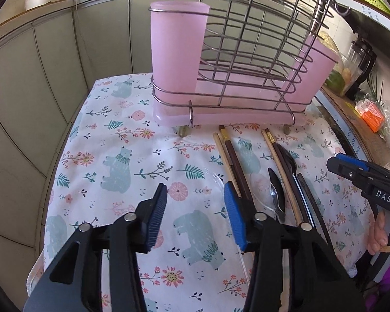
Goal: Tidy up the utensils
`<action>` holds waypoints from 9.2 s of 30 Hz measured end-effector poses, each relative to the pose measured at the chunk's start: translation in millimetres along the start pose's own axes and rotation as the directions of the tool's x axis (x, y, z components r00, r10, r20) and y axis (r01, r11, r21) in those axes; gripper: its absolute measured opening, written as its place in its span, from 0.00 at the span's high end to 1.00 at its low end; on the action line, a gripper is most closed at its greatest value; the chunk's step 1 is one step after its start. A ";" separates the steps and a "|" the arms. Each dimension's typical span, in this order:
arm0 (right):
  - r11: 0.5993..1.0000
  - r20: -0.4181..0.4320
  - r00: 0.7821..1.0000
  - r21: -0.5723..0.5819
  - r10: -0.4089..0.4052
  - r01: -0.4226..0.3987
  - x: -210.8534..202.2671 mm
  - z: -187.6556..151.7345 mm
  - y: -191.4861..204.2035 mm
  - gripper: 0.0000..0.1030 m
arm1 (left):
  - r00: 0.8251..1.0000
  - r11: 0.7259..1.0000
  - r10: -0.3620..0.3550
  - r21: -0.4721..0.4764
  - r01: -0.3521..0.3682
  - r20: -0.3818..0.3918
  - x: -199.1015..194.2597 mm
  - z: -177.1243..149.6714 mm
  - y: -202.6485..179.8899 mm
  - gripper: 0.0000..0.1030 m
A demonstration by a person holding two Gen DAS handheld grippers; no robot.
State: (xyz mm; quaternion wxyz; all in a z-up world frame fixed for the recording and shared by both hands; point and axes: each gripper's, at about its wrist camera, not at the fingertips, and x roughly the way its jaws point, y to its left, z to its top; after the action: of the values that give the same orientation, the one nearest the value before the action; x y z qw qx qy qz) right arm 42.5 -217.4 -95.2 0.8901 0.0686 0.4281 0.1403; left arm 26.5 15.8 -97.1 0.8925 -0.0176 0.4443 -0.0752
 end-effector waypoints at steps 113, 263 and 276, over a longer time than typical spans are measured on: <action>0.998 0.689 0.722 -0.058 0.066 -0.036 -134.1 192.0 5.0 0.94 | 0.683 0.984 -0.001 -0.120 0.130 0.730 -130.7 191.4 36.4 0.98; 0.982 -0.169 0.973 0.132 0.158 -0.137 53.2 -9.1 26.6 0.83 | 0.992 0.968 -0.087 -0.241 0.062 -0.095 52.0 8.0 35.6 0.94; 0.991 -0.161 0.984 0.119 0.072 -0.054 44.0 -13.8 15.1 0.82 | 0.990 0.966 -0.103 -0.245 0.078 -0.091 53.3 5.4 40.4 0.94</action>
State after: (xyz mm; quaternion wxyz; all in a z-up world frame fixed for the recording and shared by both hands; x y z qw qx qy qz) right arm 55.0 -189.4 -132.9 0.8415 0.1210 0.5051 0.1490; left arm 67.2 47.5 -140.0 0.8552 -0.1421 0.4945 -0.0625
